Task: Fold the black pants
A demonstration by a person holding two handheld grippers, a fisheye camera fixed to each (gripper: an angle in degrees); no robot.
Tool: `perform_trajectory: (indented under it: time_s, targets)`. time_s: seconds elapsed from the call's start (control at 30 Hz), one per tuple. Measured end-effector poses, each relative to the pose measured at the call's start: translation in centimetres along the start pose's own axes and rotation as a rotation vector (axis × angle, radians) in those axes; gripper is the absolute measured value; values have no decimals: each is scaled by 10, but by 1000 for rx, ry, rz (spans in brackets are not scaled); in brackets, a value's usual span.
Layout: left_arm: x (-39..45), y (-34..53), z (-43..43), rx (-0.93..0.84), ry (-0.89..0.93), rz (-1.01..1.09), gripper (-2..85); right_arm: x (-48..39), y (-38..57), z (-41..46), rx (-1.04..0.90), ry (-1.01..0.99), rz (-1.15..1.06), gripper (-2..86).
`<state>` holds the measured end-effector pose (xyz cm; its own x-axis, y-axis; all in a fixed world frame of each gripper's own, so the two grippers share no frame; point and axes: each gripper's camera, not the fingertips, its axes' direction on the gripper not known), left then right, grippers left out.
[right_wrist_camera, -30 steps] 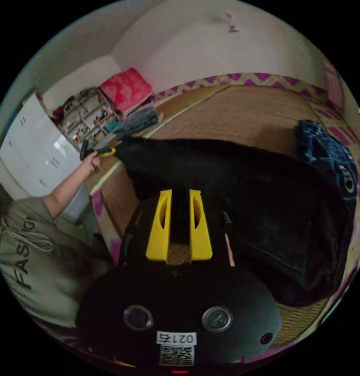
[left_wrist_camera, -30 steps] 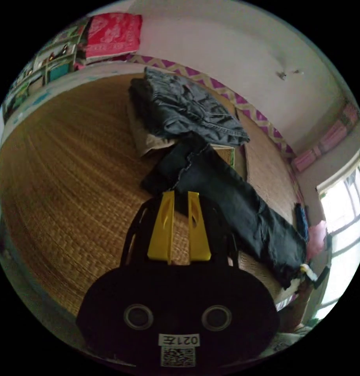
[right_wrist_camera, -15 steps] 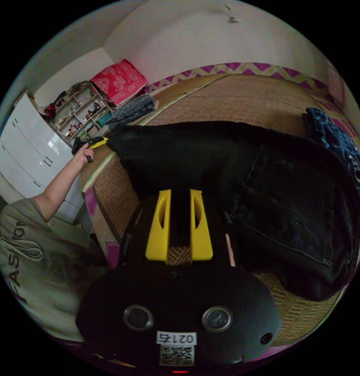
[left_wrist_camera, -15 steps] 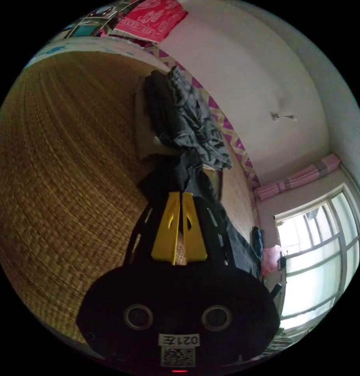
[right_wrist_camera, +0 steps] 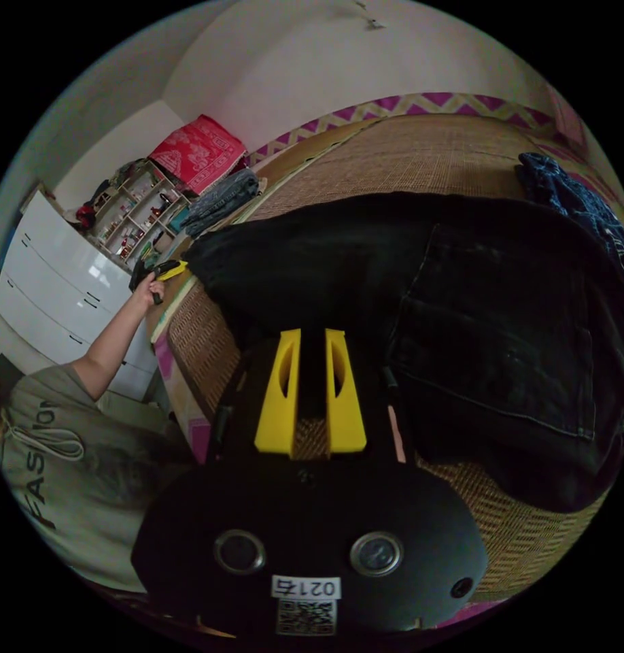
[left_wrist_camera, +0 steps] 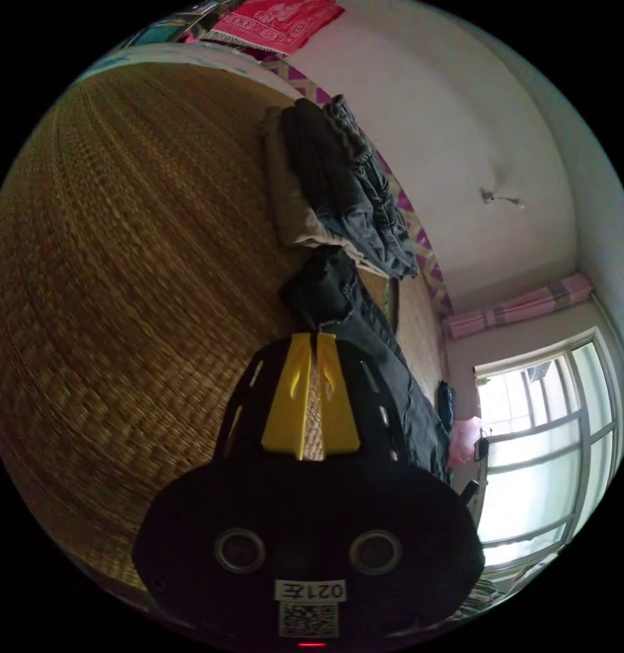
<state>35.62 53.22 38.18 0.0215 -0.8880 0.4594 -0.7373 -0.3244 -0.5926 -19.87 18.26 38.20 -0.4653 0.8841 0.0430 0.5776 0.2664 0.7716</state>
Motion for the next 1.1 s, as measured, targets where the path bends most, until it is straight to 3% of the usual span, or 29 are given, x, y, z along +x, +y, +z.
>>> perform_trajectory:
  time_s: [0.27, 0.43, 0.6, 0.7, 0.9, 1.1]
  targets:
    - [3, 17, -4, 9, 56, -75, 77, 15, 8, -5, 16, -38, 39, 64]
    - [33, 18, 8, 81, -40, -77, 119, 18, 15, -12, 22, -37, 42, 67]
    - [41, 26, 28, 185, -5, -135, 93, 21, 24, -20, 33, -32, 48, 71]
    - [41, 39, 30, 229, 121, -172, 59, 27, 30, -28, 49, -54, 61, 71]
    - [174, 69, -15, 275, 66, 159, 48, 38, 54, -59, 116, -117, 69, 68]
    - [407, 189, 2, 317, -61, 733, 48, 30, 102, -118, 251, -161, 35, 64]
